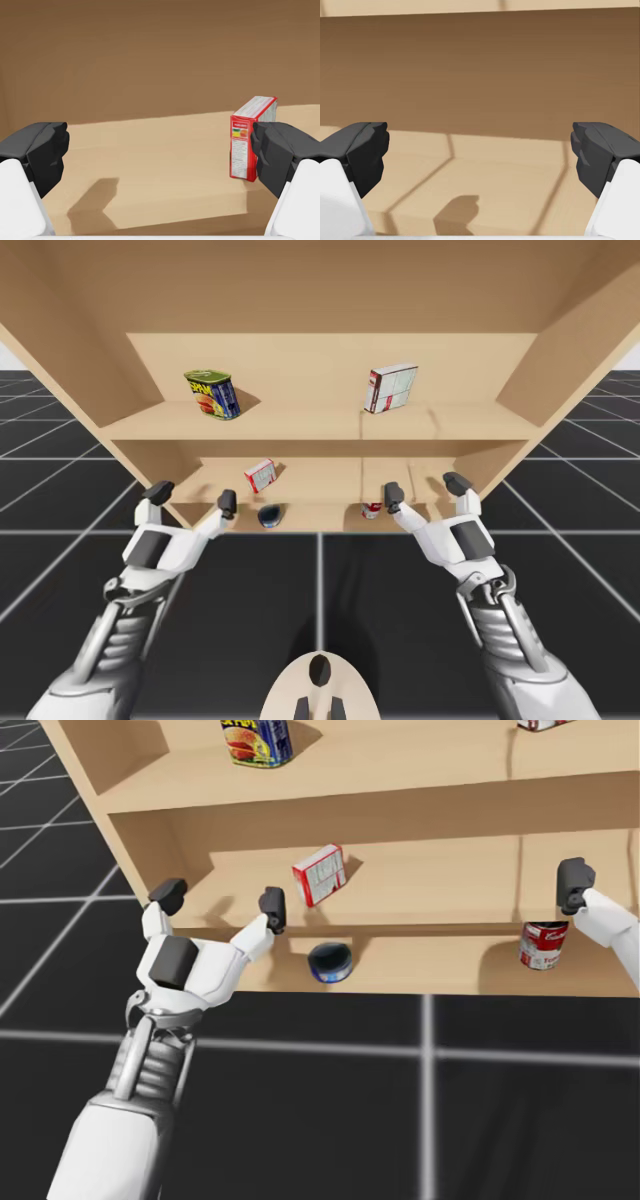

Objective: Retrieve the tuna can from the shelves.

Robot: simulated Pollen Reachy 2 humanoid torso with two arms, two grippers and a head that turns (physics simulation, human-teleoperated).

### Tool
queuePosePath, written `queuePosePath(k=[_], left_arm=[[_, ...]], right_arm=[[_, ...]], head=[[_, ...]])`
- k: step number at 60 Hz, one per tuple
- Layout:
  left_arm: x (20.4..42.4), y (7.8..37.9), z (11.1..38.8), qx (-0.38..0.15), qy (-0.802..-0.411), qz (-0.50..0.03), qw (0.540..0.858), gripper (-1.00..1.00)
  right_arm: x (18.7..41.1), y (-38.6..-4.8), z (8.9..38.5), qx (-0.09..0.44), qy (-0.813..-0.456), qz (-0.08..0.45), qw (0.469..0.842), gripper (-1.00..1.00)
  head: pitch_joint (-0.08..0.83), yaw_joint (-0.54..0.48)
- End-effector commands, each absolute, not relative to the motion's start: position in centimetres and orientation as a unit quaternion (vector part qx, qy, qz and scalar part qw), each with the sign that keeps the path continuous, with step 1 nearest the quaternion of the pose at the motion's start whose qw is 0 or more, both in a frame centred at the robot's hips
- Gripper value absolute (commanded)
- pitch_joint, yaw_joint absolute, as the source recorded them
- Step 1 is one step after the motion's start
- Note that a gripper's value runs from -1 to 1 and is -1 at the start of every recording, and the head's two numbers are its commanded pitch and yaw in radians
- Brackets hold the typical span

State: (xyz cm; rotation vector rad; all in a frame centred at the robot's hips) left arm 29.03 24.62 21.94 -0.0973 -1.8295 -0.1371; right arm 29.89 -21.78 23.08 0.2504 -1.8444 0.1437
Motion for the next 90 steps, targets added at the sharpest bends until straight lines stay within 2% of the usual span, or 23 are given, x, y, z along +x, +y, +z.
queuePosePath(k=[1,10,16,22,29,38,44,55,71,81,90], left_arm=[[26.8,23.2,24.4,-0.068,-0.779,-0.064,0.62,-1.0],[23.7,22.3,26.1,-0.107,-0.744,-0.09,0.654,-1.0],[22.1,22.2,26.1,-0.125,-0.725,-0.098,0.671,-1.0],[21.3,22.0,24.5,-0.13,-0.719,-0.098,0.676,-1.0],[21.4,21.7,22.1,-0.136,-0.7,-0.096,0.694,-1.0],[22.9,20.8,19.0,-0.146,-0.677,-0.094,0.715,-1.0],[25.0,20.2,17.5,-0.127,-0.676,-0.098,0.719,-1.0],[28.5,19.1,16.2,-0.133,-0.656,-0.085,0.739,-1.0],[33.6,16.4,14.0,-0.109,-0.625,-0.087,0.768,-1.0],[35.4,15.1,12.9,-0.104,-0.611,-0.084,0.78,-1.0],[36.0,14.6,12.0,-0.108,-0.596,-0.08,0.792,-1.0]], right_arm=[[29.8,-21.6,23.0,0.111,-0.792,0.055,0.597,-1.0],[29.8,-21.6,23.0,0.112,-0.792,0.054,0.598,-1.0],[29.8,-21.7,23.0,0.112,-0.792,0.054,0.598,-1.0],[29.8,-21.7,23.0,0.112,-0.792,0.052,0.597,-1.0],[29.8,-21.7,23.0,0.112,-0.793,0.052,0.597,-1.0],[29.8,-21.7,23.0,0.111,-0.793,0.053,0.597,-1.0],[29.9,-21.7,23.0,0.11,-0.793,0.054,0.597,-1.0],[29.8,-21.9,23.0,0.109,-0.793,0.053,0.597,-1.0],[29.8,-22.1,23.2,0.107,-0.795,0.049,0.595,-1.0],[29.8,-22.3,23.3,0.107,-0.796,0.048,0.594,-1.0],[29.8,-22.3,23.3,0.107,-0.796,0.048,0.594,-1.0]], head=[[0.621,0.23],[0.625,0.24],[0.624,0.24],[0.624,0.24],[0.621,0.24],[0.617,0.24],[0.617,0.25],[0.618,0.25],[0.625,0.24],[0.634,0.23],[0.638,0.23]])
